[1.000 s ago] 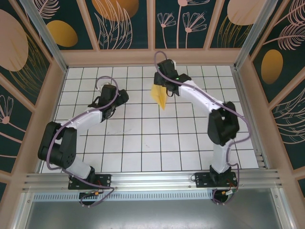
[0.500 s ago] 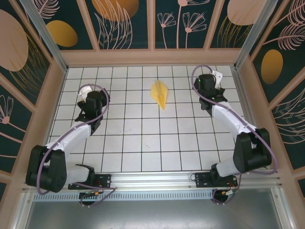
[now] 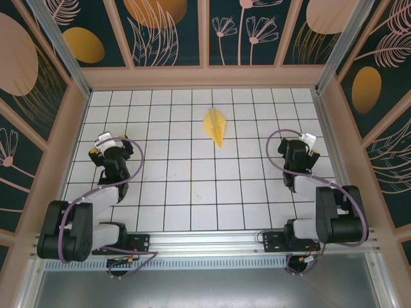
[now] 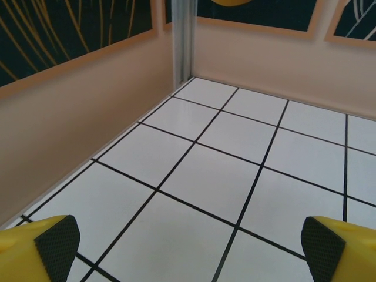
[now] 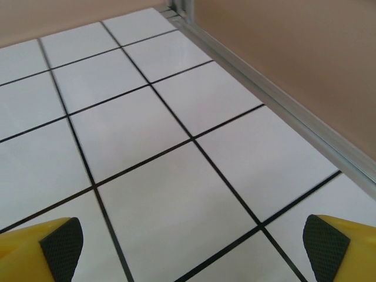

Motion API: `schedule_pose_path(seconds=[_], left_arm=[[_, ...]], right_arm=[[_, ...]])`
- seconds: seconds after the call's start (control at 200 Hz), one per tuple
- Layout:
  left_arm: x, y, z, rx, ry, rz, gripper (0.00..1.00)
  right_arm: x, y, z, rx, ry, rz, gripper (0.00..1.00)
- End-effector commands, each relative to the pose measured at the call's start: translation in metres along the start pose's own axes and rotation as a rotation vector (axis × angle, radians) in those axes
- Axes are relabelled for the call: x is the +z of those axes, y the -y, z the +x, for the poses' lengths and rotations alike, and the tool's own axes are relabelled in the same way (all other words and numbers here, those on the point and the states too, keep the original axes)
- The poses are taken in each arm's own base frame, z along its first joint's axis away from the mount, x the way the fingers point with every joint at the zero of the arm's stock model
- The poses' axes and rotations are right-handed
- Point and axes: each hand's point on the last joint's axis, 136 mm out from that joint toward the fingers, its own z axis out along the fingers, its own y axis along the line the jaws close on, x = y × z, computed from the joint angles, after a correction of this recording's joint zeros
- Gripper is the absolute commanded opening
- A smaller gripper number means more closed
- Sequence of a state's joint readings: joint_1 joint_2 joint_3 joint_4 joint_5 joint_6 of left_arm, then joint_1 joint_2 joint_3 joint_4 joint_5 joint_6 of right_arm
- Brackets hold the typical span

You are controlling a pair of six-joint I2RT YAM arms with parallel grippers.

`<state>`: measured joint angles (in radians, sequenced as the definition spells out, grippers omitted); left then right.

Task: Fold a paper plane with a square sheet of paper (pick it up from the middle)
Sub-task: Reset both arms

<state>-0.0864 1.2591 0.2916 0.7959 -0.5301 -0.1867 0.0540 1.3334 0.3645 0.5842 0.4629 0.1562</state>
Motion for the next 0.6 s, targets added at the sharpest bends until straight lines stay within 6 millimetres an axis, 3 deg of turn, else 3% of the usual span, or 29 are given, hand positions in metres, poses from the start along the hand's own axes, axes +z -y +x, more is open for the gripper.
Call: schedule_pose_path(seconds=[0.0, 0.135, 0.275, 0.595], left_arm=[[-0.003, 0.020, -0.019, -0.002, 0.130, 0.158, 0.98], [-0.007, 0.031, -0.022, -0.003, 0.194, 0.262, 0.99], [-0.014, 0.043, -0.011, 0.026, 0.210, 0.360, 0.99], [-0.008, 0.045, -0.002, 0.035, 0.193, 0.364, 0.98]], right_arm=[[-0.009, -0.025, -0.043, -0.004, 0.221, -0.165, 0.99], [-0.011, -0.038, -0.038, -0.030, 0.247, -0.265, 0.99], [-0.014, -0.050, -0.033, -0.045, 0.267, -0.347, 0.99], [-0.010, -0.053, -0.023, -0.048, 0.248, -0.400, 0.99]])
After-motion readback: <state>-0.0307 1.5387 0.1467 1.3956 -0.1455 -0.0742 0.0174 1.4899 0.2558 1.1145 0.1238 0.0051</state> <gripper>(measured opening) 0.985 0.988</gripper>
